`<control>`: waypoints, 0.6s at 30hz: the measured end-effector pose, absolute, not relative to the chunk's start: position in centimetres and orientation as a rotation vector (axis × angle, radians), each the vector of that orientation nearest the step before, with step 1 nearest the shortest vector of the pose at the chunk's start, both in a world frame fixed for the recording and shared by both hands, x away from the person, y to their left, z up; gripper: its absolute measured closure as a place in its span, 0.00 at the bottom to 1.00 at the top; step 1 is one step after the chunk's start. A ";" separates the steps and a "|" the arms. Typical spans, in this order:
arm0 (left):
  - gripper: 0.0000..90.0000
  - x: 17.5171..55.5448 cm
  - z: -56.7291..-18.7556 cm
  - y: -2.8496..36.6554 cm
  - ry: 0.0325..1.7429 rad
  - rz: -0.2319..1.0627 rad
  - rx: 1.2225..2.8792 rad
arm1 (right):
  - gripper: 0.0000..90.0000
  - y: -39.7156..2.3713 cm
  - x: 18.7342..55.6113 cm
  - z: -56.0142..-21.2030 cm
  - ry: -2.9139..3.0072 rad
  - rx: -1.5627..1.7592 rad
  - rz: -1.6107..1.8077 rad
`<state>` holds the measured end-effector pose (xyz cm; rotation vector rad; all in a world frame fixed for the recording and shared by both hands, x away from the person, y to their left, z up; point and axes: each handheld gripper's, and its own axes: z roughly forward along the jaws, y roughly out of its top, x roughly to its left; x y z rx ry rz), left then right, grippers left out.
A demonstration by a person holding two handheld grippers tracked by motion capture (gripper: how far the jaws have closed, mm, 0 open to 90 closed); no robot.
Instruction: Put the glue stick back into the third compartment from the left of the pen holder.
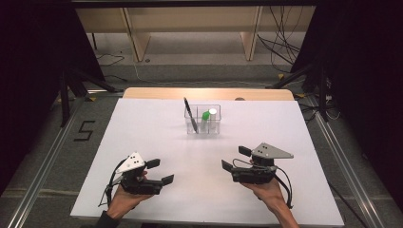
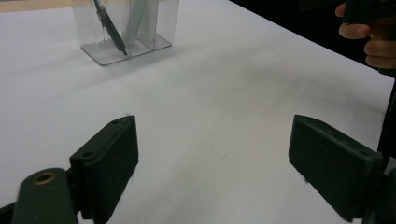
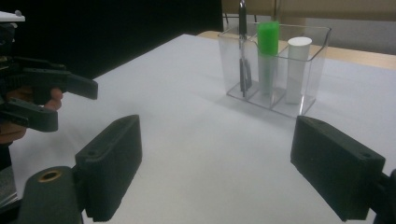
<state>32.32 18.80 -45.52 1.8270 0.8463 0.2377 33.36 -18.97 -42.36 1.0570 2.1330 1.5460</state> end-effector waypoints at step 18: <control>0.17 31.4 -45.8 19.2 0.814 0.228 1.834 | 0.19 -21.5 30.0 -44.4 2.099 1.072 1.543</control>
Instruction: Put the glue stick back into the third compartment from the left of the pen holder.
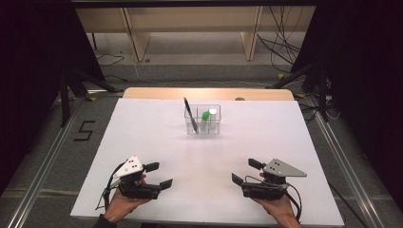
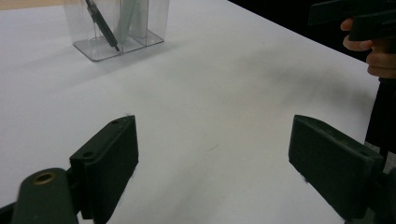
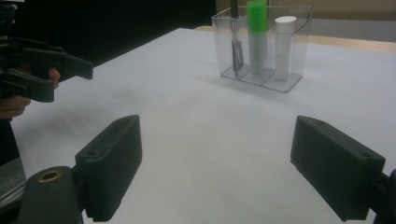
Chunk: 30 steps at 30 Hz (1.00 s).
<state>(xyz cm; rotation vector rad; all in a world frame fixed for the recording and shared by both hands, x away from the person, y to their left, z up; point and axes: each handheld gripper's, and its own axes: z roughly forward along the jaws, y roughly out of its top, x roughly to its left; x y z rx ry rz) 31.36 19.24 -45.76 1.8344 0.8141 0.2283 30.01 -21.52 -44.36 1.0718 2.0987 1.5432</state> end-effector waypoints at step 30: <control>0.17 31.6 -45.9 19.6 0.830 0.242 1.824 | 0.19 -22.6 29.2 -45.7 2.083 1.126 1.508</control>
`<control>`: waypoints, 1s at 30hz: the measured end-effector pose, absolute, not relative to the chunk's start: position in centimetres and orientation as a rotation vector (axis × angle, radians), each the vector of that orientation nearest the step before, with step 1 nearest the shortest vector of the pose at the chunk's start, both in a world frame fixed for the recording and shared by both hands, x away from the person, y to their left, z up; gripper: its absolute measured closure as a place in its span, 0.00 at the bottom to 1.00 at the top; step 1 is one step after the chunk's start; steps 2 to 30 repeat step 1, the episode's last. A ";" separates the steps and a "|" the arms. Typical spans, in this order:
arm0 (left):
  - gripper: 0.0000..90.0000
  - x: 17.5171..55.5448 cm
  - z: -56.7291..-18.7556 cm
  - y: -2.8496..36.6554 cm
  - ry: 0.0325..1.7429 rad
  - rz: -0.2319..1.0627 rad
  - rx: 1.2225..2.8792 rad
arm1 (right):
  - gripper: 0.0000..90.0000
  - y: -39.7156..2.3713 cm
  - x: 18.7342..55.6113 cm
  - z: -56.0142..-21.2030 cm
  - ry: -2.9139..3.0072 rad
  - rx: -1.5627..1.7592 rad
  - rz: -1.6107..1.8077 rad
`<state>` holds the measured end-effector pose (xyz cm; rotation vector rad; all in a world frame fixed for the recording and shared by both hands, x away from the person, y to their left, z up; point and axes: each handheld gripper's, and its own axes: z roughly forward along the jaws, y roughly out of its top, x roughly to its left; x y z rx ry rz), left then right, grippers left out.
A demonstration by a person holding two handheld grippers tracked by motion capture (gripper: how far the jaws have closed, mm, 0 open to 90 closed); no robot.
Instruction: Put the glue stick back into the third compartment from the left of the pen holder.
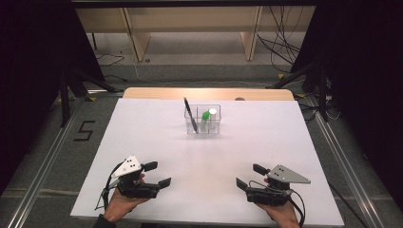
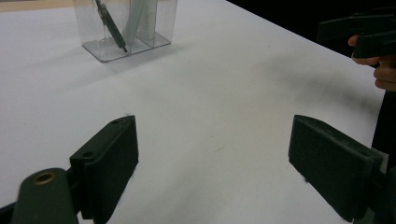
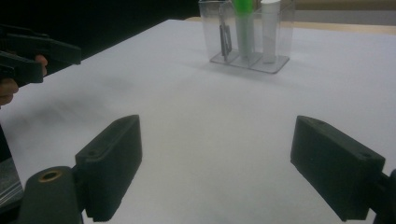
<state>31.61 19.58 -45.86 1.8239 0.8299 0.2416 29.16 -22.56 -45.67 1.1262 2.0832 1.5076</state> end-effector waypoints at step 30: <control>0.17 31.6 -45.9 19.6 0.830 0.241 1.824 | 0.19 -22.6 29.2 -45.7 2.085 1.128 1.508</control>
